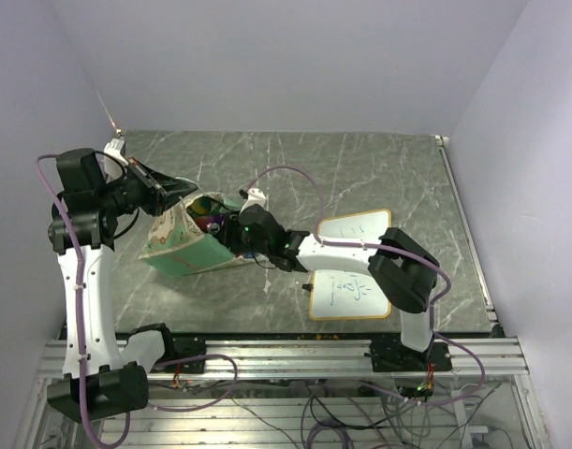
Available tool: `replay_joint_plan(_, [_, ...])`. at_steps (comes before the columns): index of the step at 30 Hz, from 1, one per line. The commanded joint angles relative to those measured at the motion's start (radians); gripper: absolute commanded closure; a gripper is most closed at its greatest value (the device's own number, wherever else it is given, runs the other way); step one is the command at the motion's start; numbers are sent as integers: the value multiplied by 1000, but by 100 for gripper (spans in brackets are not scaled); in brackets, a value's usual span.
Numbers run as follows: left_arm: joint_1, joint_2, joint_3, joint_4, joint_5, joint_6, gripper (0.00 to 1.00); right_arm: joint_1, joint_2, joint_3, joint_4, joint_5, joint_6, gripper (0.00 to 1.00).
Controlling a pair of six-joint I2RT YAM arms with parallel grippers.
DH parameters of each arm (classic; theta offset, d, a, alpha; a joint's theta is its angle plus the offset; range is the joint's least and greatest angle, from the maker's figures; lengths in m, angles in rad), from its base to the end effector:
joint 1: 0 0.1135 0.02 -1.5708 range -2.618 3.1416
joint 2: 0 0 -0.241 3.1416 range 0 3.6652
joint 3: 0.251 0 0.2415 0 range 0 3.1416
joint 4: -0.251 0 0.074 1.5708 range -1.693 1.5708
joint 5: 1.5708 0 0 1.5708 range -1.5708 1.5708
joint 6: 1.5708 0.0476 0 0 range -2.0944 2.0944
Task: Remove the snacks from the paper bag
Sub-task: Pick up the snack from the paper bag.
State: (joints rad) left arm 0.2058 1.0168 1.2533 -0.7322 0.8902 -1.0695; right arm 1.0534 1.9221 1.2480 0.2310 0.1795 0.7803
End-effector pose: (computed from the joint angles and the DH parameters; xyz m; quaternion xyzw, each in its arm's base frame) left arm 0.2014 0.0043 0.3821 -0.2844 0.7542 -0.5293 0.2649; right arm 0.2212 0.3715 0.1888 -0.0671 0.8405 0.3764 0.3839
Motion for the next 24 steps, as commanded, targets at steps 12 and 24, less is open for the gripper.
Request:
replay_joint_plan(12, [4,17,120,14,-12,0,93,-91,-39,228,-83,-147,-152,100])
replay_joint_plan(24, [17,6,154,-69,-131,72,93,-129,-41,407,-198,-273,-414,100])
